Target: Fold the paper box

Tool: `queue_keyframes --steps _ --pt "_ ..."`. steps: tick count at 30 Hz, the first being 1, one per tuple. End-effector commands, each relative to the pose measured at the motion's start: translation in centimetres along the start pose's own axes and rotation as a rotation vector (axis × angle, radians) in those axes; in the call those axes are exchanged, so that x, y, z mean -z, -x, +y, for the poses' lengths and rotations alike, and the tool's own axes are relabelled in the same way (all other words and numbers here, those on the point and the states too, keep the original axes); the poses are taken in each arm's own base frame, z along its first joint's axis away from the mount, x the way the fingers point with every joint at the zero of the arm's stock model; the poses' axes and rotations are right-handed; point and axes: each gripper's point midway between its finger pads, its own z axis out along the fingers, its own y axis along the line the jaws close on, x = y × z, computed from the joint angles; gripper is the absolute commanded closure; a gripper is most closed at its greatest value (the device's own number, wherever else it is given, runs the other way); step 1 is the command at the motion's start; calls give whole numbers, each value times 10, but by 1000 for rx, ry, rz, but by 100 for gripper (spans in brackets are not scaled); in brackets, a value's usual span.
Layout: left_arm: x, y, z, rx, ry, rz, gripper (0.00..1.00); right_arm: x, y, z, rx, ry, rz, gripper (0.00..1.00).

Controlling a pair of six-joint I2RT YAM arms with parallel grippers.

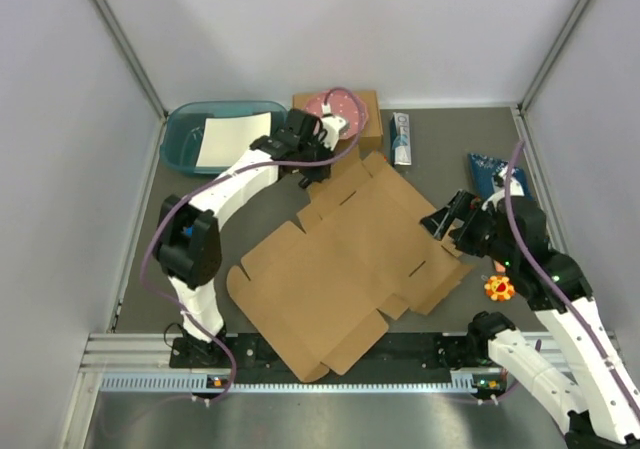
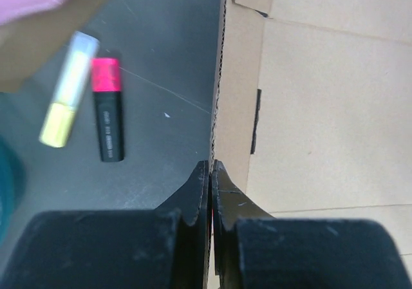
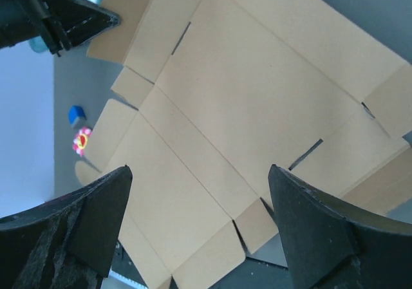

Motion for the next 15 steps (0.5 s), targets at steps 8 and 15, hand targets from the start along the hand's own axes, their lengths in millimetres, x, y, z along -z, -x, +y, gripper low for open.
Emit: queue_keyframes --steps 8,15 --pt "226 136 -30 449 96 -657 100 85 84 34 73 14 -308 11" --pt "275 110 -40 609 85 -747 100 91 84 45 43 54 -293 11"
